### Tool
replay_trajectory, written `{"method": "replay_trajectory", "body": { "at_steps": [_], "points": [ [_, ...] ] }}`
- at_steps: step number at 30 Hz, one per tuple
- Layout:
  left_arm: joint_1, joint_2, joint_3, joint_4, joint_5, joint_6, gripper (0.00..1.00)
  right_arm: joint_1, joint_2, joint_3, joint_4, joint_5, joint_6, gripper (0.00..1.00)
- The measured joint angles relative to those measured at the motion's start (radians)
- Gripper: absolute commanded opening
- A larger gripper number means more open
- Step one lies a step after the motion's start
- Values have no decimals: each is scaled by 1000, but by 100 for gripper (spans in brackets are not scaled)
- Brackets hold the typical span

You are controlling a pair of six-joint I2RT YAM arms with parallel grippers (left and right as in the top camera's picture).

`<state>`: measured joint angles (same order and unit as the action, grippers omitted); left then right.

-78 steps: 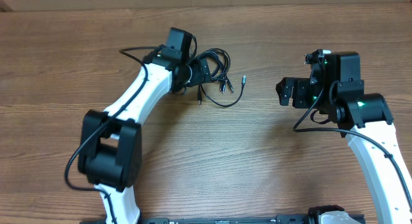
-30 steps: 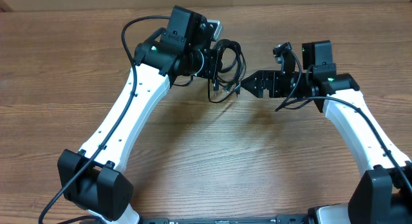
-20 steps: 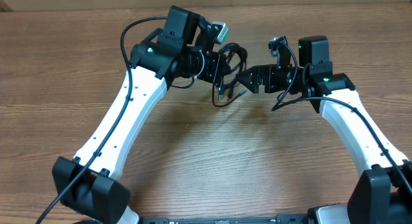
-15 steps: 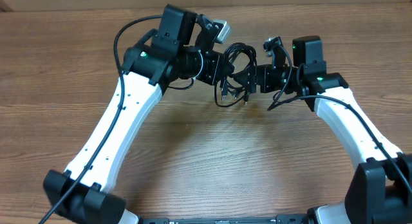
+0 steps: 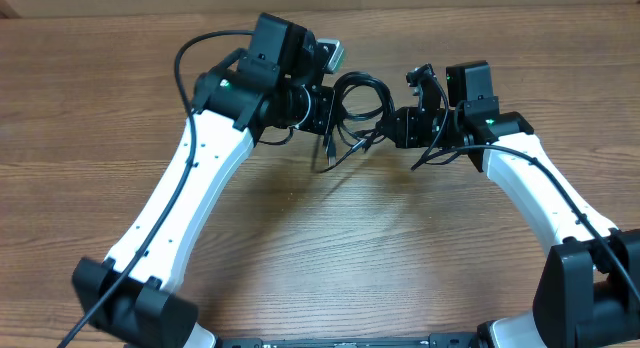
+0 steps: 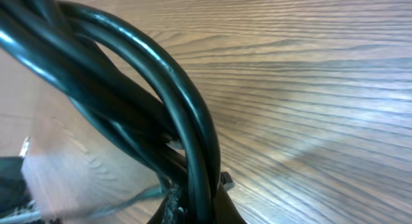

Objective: Untangle cables

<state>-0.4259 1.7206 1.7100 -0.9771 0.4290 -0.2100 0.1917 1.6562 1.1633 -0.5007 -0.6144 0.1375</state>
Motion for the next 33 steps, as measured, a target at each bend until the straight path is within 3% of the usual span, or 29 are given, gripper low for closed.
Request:
{"method": "replay_trajectory", "body": {
  "at_steps": [8, 14, 16, 20, 26, 33],
  "points": [
    [0, 65, 0, -23, -24, -1, 45, 11, 0, 0, 3, -142, -3, 4],
    [0, 66, 0, -22, -117, 0, 65, 12, 0, 0, -80, -197, -29, 4],
    [1, 66, 0, -22, -140, 0, 65, 12, 0, 0, -114, -193, -46, 4],
    [3, 66, 0, -22, -178, 0, 63, 12, 0, 0, -160, -174, -69, 4],
    [7, 66, 0, -23, -195, -32, 44, 35, 0, 0, -190, -162, -117, 4],
    [9, 84, 0, -41, -123, -222, 44, 84, -2, 0, -151, -163, -138, 4]
  ]
}}
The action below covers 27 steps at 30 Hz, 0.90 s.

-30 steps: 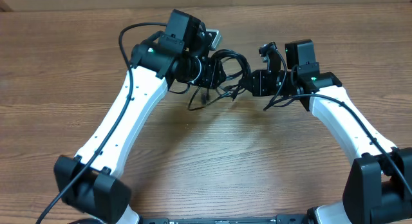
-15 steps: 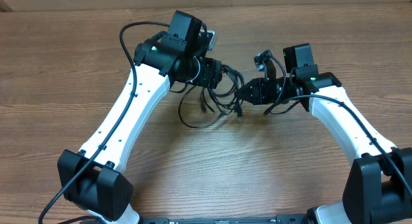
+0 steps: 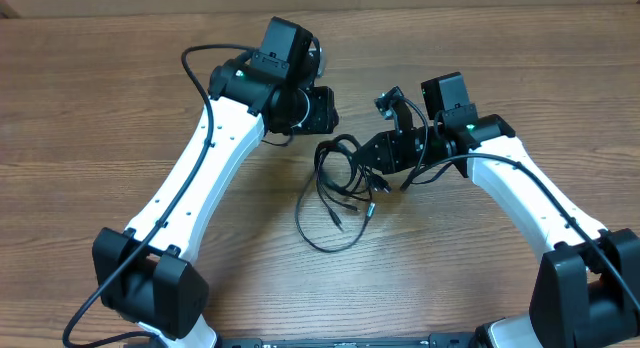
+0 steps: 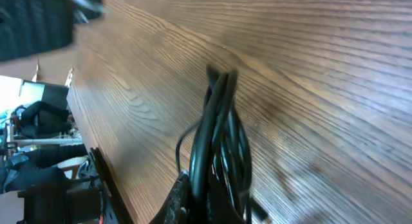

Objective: Untangle cables

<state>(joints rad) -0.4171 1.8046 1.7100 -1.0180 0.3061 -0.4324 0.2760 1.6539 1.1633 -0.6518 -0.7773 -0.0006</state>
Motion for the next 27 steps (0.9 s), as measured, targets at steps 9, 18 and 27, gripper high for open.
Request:
{"method": "replay_trajectory", "body": {
  "at_steps": [9, 18, 27],
  "points": [
    [0, 17, 0, -5, 139, -195, 42, 0, -28, 0, 84, 1, 34, 4],
    [0, 17, 0, -19, 149, -248, 35, -3, -28, 0, 297, -1, 267, 4],
    [5, 17, 0, 33, 57, -384, 36, -7, -28, 0, 320, -32, 394, 4]
  ]
}}
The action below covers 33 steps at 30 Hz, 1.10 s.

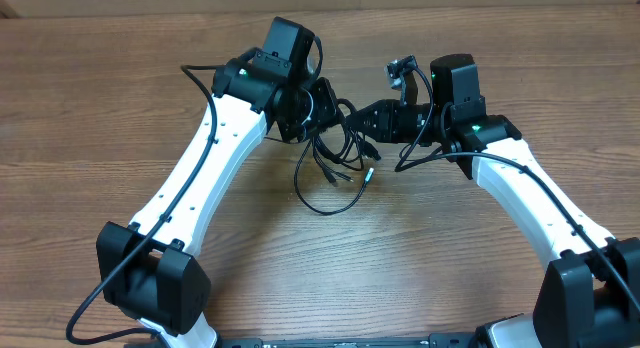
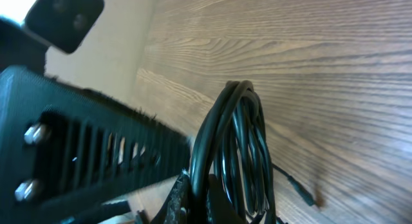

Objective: Untangle cables

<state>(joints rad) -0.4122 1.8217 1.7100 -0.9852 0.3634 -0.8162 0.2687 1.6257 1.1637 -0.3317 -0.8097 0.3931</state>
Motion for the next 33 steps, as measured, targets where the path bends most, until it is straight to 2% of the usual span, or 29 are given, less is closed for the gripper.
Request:
{"method": "replay_trajectory", "body": {
  "at_steps": [9, 24, 28, 33],
  "points": [
    [9, 0, 0, 48, -63, -140, 40, 0, 0, 0, 11, -49, 36, 4],
    [9, 63, 0, 65, 47, -210, 40, -1, 0, 0, 42, -56, 51, 4],
    [9, 63, 0, 65, 53, -226, 37, 0, 0, 0, 43, -56, 52, 4],
    [9, 64, 0, 65, 39, -243, 23, 0, 0, 0, 45, -63, 52, 4]
  ]
}}
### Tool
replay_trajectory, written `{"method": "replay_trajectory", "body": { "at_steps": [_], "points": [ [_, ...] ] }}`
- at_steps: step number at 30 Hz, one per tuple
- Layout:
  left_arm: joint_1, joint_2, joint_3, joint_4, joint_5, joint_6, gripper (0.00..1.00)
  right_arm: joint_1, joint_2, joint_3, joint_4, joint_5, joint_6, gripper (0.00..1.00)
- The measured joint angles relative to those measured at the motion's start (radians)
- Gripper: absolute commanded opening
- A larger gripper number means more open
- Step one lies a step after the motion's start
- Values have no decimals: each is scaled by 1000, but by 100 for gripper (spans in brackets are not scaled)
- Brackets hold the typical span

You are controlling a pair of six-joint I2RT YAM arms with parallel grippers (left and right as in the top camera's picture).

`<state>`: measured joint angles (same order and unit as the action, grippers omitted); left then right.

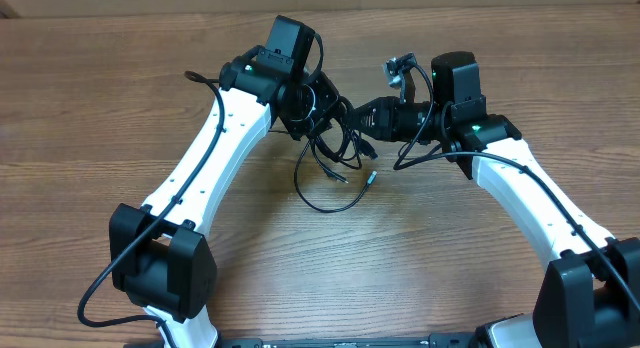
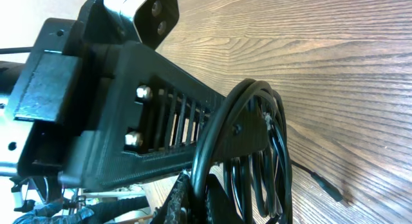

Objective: Untangle cables

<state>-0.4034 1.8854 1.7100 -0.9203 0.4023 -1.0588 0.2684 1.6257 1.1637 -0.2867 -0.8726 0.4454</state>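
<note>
A bundle of thin black cables point(image 1: 338, 148) hangs between the two arms, and its loose loop point(image 1: 330, 203) trails on the wooden table. My right gripper point(image 1: 360, 118) is shut on several loops of the cable bundle point(image 2: 257, 121); in the right wrist view the jaws point(image 2: 196, 192) pinch one strand. My left gripper point(image 1: 322, 113) sits right against the bundle from the left. One slotted black finger point(image 2: 141, 130) of it lies close behind the loops. Whether the left gripper holds cable is hidden. A small plug point(image 2: 325, 185) lies on the wood.
The wooden table point(image 1: 420, 268) spreads all round. The white left arm point(image 1: 200, 168) slants up from the front left. The white right arm point(image 1: 530, 188) comes in from the front right. The arms' own black leads run beside them.
My left gripper has closed in on the bundle, and its finger now fills the right wrist view behind the loops. The right gripper has barely shifted and still holds the cables.
At first both grippers were at the bundle, held up between them. Then the left gripper stood apart from it while the right held the cables lower, loops spilling onto the table. Later the right gripper was back near the left one, which now touches the loops.
</note>
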Motion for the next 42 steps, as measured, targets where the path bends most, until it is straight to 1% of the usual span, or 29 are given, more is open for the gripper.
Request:
{"method": "replay_trajectory", "body": {
  "at_steps": [2, 4, 11, 14, 16, 19, 21, 24, 25, 27, 30, 34, 36, 38, 41, 42],
  "points": [
    [0, 0, 0, 0, -16, -6, 11, 0, 0, 0, 3, -3, 0, 4],
    [0, 0, 0, 0, -26, -14, 4, 0, 0, 0, 5, -3, 0, 4],
    [0, 16, 0, -9, -69, -12, 4, -2, 0, 0, 18, -3, 6, 4],
    [0, 18, 0, -19, -100, 17, 4, -16, 0, 0, 11, 9, 6, 4],
    [7, 18, 0, -27, -111, 41, 4, -49, 0, 1, -28, 52, 21, 4],
    [28, 18, 0, -40, -126, 96, 4, -114, -2, 3, -136, 167, 60, 4],
    [54, 16, 0, -42, -138, 140, 4, -169, -2, 4, -212, 266, 87, 4],
    [93, -1, 0, -20, -145, 224, 4, -234, -2, 5, -284, 365, 105, 4],
    [103, -13, 0, -8, -145, 253, 4, -248, -2, 5, -297, 384, 107, 6],
    [114, -47, 0, 25, -126, 336, 4, -259, -2, 5, -297, 374, 98, 21],
    [105, -93, 0, 42, -94, 435, 4, -254, -3, 5, -268, 275, 37, 47],
    [78, -128, 0, 21, -61, 564, 4, -224, -4, 7, -251, 90, -86, 65],
    [64, -129, 0, 1, -52, 621, 4, -198, -5, 7, -251, 16, -144, 69],
    [50, -129, 0, -16, -50, 669, 4, -174, -5, 7, -244, -32, -187, 69],
    [34, -129, 0, -32, -51, 711, 4, -143, -5, 7, -208, -103, -219, 66],
    [29, -129, 0, -35, -51, 722, 4, -134, -5, 7, -185, -136, -231, 62]
  ]
}}
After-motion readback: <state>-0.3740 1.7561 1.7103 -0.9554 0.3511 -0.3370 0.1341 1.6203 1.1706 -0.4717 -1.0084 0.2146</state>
